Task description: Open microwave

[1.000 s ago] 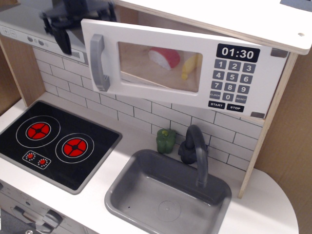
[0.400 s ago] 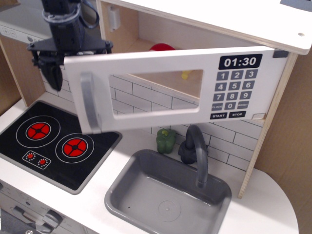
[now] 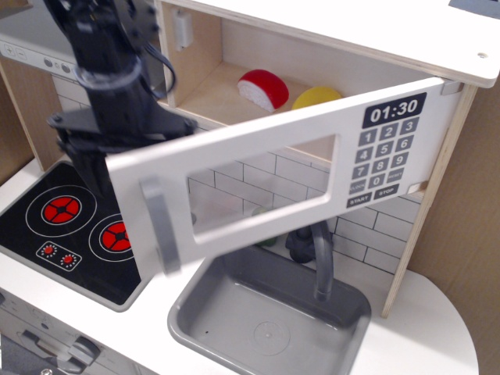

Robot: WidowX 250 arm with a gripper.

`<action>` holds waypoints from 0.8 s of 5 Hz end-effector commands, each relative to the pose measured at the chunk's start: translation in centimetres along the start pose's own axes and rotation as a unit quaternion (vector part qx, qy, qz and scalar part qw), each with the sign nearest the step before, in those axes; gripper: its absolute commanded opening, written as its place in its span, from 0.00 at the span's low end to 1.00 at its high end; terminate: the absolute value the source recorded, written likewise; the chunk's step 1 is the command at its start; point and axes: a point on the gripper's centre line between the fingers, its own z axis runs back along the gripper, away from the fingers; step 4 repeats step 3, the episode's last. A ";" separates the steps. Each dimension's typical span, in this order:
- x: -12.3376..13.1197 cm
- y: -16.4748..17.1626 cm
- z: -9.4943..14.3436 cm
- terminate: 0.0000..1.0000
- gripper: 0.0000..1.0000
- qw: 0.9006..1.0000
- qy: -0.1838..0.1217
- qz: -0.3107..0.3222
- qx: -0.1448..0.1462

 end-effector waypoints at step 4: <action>-3.4 -8.9 2.4 1.00 1.00 0.998 0.022 -0.053 -0.036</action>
